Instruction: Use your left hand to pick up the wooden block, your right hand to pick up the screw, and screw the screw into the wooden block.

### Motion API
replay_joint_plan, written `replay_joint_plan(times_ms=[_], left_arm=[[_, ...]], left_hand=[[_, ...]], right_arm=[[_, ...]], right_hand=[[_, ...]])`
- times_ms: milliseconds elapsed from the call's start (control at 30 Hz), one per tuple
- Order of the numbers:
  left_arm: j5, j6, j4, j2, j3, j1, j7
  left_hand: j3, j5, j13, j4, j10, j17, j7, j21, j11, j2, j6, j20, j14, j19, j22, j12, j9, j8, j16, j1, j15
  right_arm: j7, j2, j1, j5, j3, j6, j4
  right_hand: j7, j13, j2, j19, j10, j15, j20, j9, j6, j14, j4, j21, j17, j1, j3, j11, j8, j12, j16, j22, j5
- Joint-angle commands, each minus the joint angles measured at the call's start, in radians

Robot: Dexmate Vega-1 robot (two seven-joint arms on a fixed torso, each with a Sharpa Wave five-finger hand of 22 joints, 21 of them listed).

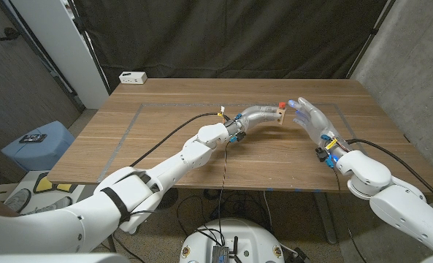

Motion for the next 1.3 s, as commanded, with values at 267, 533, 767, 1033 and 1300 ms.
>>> replay_joint_plan(times_ms=[267, 533, 767, 1033, 1300], left_arm=[[0.003, 0.002, 0.000, 0.000, 0.002, -0.002, 0.010], [0.000, -0.009, 0.032, -0.012, 0.001, -0.014, 0.000], [-0.002, -0.018, 0.056, -0.022, 0.000, -0.022, -0.007], [-0.003, -0.026, 0.075, -0.028, -0.003, -0.029, -0.012], [-0.004, -0.031, 0.086, -0.031, -0.004, -0.033, -0.020]], left_hand=[[0.004, 0.007, 0.000, 0.005, 0.003, 0.003, 0.017, 0.007, 0.003, 0.011, 0.026, 0.000, 0.007, 0.004, 0.006, 0.007, 0.005, 0.007, 0.006, 0.005, -0.024], [0.004, 0.007, 0.001, 0.004, 0.003, 0.002, 0.017, 0.007, 0.002, 0.009, 0.026, 0.000, 0.007, 0.004, 0.006, 0.007, 0.005, 0.007, 0.006, 0.005, -0.023], [0.003, 0.006, 0.001, 0.004, 0.003, 0.002, 0.018, 0.007, 0.003, 0.009, 0.027, 0.001, 0.008, 0.004, 0.006, 0.007, 0.005, 0.007, 0.006, 0.005, -0.023], [0.003, 0.006, 0.001, 0.005, 0.002, 0.003, 0.017, 0.007, 0.003, 0.009, 0.029, 0.000, 0.007, 0.005, 0.006, 0.007, 0.005, 0.008, 0.006, 0.004, -0.024], [0.003, 0.006, 0.001, 0.005, 0.003, 0.003, 0.017, 0.007, 0.001, 0.009, 0.027, 0.000, 0.007, 0.004, 0.006, 0.007, 0.005, 0.007, 0.006, 0.004, -0.024]], right_arm=[[0.066, -0.003, 0.095, 0.024, -0.056, 0.013, 0.074], [0.070, -0.003, 0.120, 0.027, -0.077, 0.017, 0.088], [0.074, -0.003, 0.142, 0.029, -0.095, 0.019, 0.098], [0.076, -0.005, 0.156, 0.032, -0.110, 0.018, 0.104], [0.068, -0.010, 0.155, 0.034, -0.115, 0.017, 0.100]], right_hand=[[-0.002, 0.003, 0.001, -0.012, -0.103, 0.005, 0.010, 0.001, -0.030, -0.141, 0.003, 0.000, 0.005, -0.008, 0.000, -0.003, -0.004, -0.005, 0.003, 0.002, -0.002], [-0.001, 0.003, 0.001, -0.017, -0.106, 0.003, 0.010, 0.001, -0.032, -0.144, 0.006, -0.001, 0.006, -0.014, -0.002, -0.002, -0.002, -0.005, 0.004, 0.003, -0.002], [-0.001, 0.003, 0.000, -0.019, -0.108, 0.004, 0.011, 0.001, -0.032, -0.145, 0.008, -0.002, 0.007, -0.017, -0.003, -0.002, 0.000, -0.005, 0.004, 0.003, -0.002], [-0.001, 0.003, -0.001, -0.020, -0.111, 0.003, 0.010, 0.001, -0.032, -0.146, 0.011, -0.002, 0.008, -0.020, -0.004, -0.002, 0.001, -0.005, 0.005, 0.003, -0.001], [-0.002, 0.003, -0.002, -0.022, -0.112, 0.004, 0.010, 0.000, -0.033, -0.146, 0.011, -0.002, 0.008, -0.021, -0.003, -0.001, 0.003, -0.004, 0.005, 0.003, -0.001]])
